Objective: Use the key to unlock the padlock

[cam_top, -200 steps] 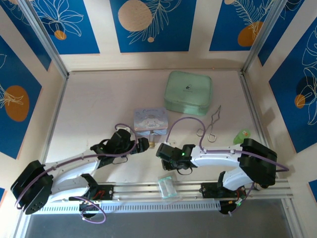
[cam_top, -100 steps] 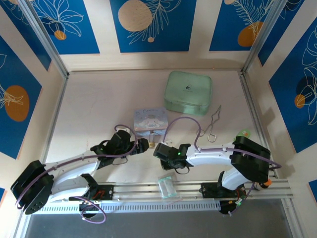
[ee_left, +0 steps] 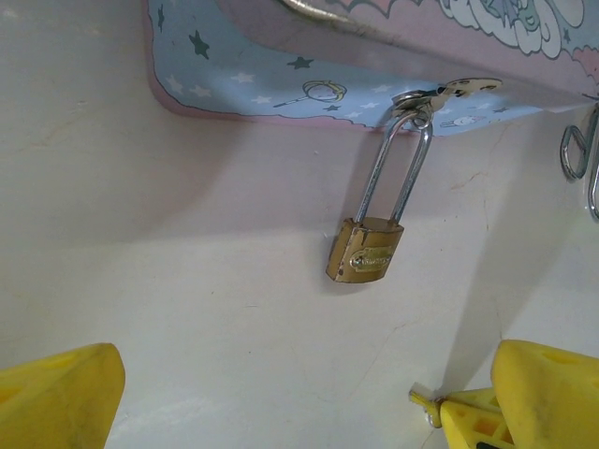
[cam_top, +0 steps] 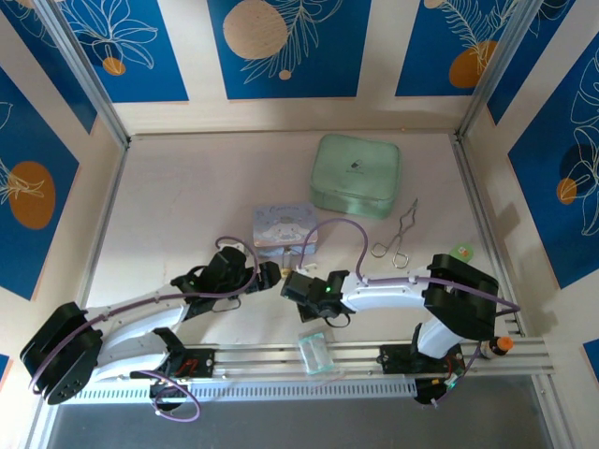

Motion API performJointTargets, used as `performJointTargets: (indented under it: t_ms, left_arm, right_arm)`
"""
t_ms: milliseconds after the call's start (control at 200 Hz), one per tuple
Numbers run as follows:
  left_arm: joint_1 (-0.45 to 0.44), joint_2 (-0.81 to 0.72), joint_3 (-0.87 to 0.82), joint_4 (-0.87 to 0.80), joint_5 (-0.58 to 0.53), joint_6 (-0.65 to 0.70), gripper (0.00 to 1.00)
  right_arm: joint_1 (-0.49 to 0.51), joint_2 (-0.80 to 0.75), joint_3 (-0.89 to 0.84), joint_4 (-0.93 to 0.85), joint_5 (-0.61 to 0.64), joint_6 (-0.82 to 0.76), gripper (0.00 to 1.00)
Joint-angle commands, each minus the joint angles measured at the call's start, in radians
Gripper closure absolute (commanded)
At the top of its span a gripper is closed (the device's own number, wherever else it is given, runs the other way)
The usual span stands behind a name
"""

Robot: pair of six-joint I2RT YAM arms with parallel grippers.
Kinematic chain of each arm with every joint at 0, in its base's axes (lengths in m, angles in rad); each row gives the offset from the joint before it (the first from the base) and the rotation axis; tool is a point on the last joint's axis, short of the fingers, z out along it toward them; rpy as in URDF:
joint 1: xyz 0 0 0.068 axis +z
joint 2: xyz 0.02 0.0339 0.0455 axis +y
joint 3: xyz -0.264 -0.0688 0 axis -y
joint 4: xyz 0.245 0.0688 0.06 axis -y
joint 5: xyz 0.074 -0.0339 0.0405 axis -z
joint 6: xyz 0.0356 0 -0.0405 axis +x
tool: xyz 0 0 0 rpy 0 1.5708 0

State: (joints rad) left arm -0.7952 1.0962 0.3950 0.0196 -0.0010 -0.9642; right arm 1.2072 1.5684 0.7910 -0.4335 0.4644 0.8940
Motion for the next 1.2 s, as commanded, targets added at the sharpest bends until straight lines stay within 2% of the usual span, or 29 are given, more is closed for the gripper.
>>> performJointTargets:
  t_ms: [0, 145, 275, 520, 610, 690, 780, 941, 1196]
  left_arm:
    - [-0.010, -0.002, -0.016, 0.026, 0.004, -0.016, 0.00]
    - [-0.016, 0.015, -0.041, 0.146, 0.036, -0.042, 0.01]
    - [-0.042, 0.046, -0.069, 0.291, 0.031, -0.137, 0.05]
    - [-0.152, 0.041, -0.114, 0.463, -0.114, -0.349, 0.19]
    - [-0.172, 0.029, -0.134, 0.491, -0.157, -0.473, 0.19]
    - [-0.191, 0.012, -0.159, 0.514, -0.198, -0.594, 0.19]
    - [-0.213, -0.014, -0.176, 0.530, -0.244, -0.698, 0.14]
    - [-0.229, -0.068, -0.155, 0.439, -0.263, -0.857, 0.09]
    - [-0.256, -0.070, -0.136, 0.448, -0.251, -0.961, 0.09]
  right_arm:
    - [-0.012, 0.020, -0.076, 0.072, -0.117, -0.007, 0.95]
    - [-0.062, -0.086, -0.168, 0.168, -0.172, -0.074, 1.00]
    - [-0.128, -0.166, -0.206, 0.229, -0.266, -0.154, 1.00]
    - [-0.225, -0.259, -0.211, 0.279, -0.393, -0.147, 1.00]
    - [-0.243, -0.296, -0.206, 0.291, -0.410, -0.123, 1.00]
    - [-0.248, -0.327, -0.190, 0.276, -0.406, -0.112, 1.00]
    - [-0.250, -0.358, -0.169, 0.260, -0.388, -0.106, 1.00]
    - [-0.249, -0.390, -0.129, 0.243, -0.320, -0.090, 1.00]
    - [-0.196, -0.357, -0.058, 0.293, -0.200, -0.066, 1.00]
